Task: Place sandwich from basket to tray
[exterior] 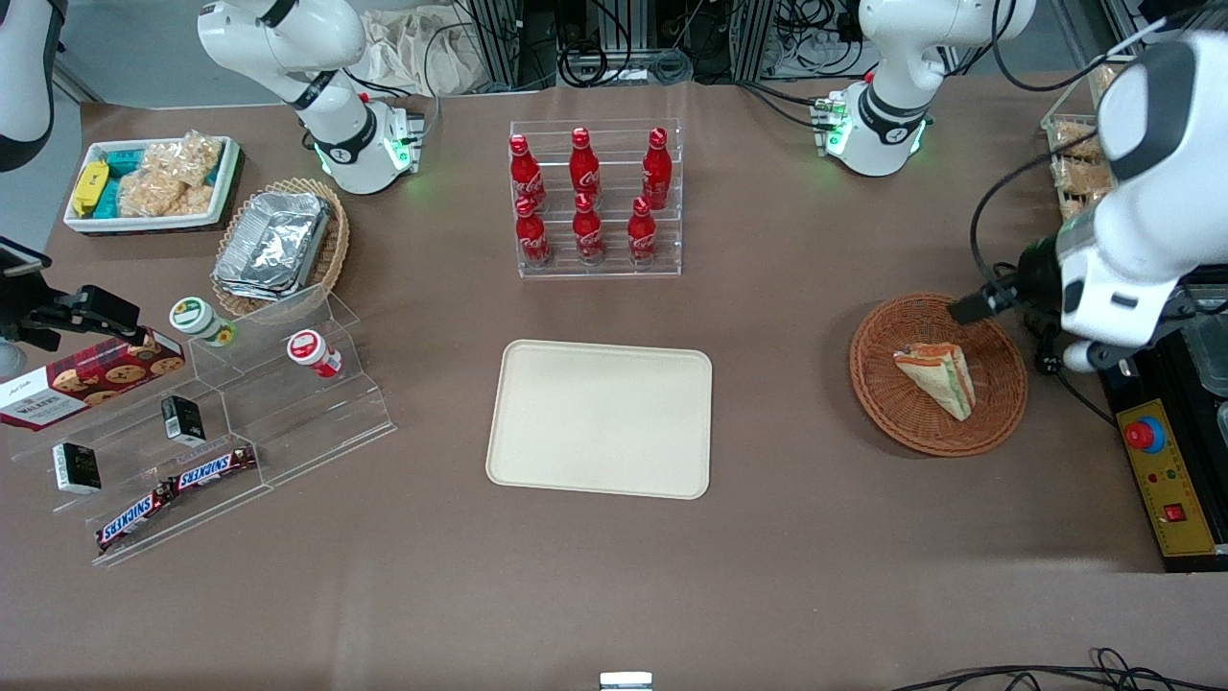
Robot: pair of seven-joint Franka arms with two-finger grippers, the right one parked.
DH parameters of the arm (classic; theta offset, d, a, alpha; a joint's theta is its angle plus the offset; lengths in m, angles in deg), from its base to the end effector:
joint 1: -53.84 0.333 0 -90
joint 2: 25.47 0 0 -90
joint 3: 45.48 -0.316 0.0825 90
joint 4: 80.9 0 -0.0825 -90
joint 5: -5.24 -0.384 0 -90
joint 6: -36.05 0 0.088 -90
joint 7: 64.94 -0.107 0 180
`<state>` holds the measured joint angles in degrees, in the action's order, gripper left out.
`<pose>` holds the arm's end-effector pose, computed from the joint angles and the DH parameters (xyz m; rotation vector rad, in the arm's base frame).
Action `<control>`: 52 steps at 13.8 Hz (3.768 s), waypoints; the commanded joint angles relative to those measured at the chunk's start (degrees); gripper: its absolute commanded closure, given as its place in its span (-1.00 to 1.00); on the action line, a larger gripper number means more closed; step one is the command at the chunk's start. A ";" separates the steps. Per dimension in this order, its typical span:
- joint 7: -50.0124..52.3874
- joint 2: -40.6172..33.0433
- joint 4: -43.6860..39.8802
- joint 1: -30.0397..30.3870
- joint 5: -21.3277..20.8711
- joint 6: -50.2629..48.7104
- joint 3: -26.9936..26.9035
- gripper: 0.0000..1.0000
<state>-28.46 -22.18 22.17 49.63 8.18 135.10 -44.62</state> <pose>0.5633 -0.0545 0.4975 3.0101 0.8647 -0.2154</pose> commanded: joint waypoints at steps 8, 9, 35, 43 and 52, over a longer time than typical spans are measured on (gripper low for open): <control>26.09 10.06 17.76 1.21 -11.20 25.56 0.10 -1.00; 26.36 10.16 19.26 1.56 -11.47 27.32 0.10 -1.00; 10.45 23.84 7.41 -5.02 -22.34 45.05 27.61 1.00; 17.83 35.38 -1.11 -6.69 -30.35 50.28 27.09 -0.71; 25.83 19.84 -4.52 -2.21 -29.05 36.26 27.09 -0.98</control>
<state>-4.27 3.46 18.33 46.71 -21.24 177.91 -17.38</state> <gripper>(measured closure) 0.009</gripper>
